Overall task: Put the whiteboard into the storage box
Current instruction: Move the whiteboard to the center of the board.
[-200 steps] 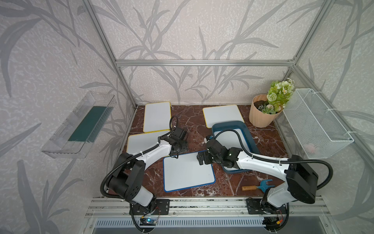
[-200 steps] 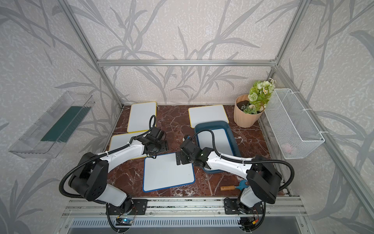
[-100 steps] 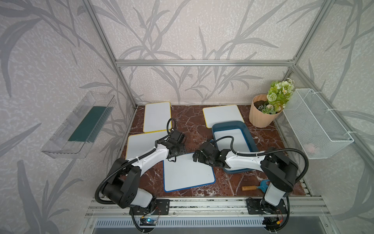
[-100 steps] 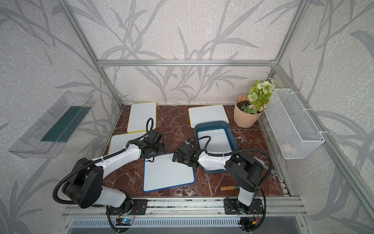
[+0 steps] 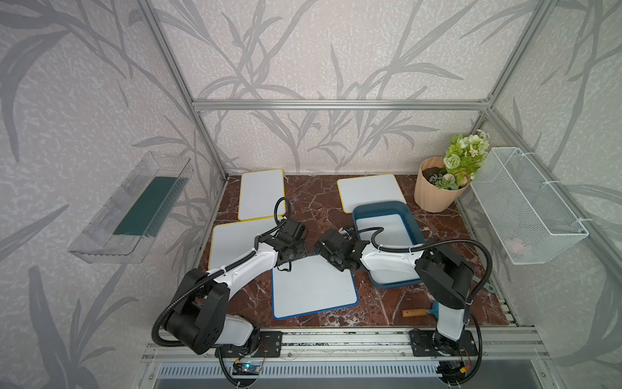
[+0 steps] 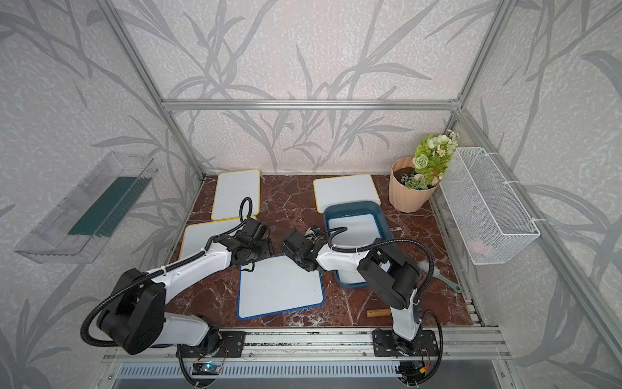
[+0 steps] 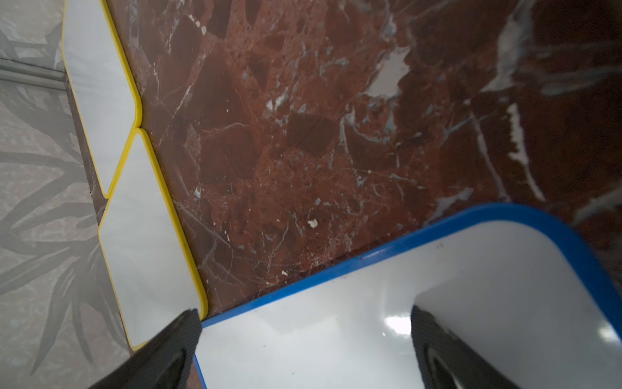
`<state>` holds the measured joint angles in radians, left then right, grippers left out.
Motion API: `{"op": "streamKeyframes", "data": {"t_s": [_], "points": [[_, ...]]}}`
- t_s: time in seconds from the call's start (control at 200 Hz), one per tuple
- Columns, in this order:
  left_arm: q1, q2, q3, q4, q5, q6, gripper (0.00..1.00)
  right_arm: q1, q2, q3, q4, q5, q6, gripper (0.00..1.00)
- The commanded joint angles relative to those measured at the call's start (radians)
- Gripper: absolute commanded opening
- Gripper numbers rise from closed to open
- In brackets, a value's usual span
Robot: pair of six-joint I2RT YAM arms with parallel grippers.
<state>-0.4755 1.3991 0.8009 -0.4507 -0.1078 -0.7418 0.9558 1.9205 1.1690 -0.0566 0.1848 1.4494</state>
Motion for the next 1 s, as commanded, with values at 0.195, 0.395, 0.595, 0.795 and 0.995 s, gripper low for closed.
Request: {"op": "streamKeyframes", "data": {"t_s": [0.195,0.395,0.595,0.795,0.995], "points": [[0.006,-0.039,-0.020,-0.047,-0.051,-0.017,0.74,-0.036,0.143,0.073,-0.099,0.029,-0.003,1.00],[0.005,-0.059,-0.030,-0.066,-0.054,-0.022,0.73,-0.074,0.198,0.148,-0.078,0.012,-0.122,0.99],[0.006,-0.090,-0.051,-0.075,-0.054,-0.030,0.73,-0.118,0.294,0.242,-0.006,-0.118,-0.234,0.99],[0.005,-0.112,-0.060,-0.088,-0.058,-0.034,0.73,-0.126,0.392,0.384,-0.010,-0.215,-0.357,0.99],[0.005,-0.121,-0.069,-0.087,-0.050,-0.036,0.72,-0.126,0.494,0.538,-0.044,-0.315,-0.467,0.99]]}}
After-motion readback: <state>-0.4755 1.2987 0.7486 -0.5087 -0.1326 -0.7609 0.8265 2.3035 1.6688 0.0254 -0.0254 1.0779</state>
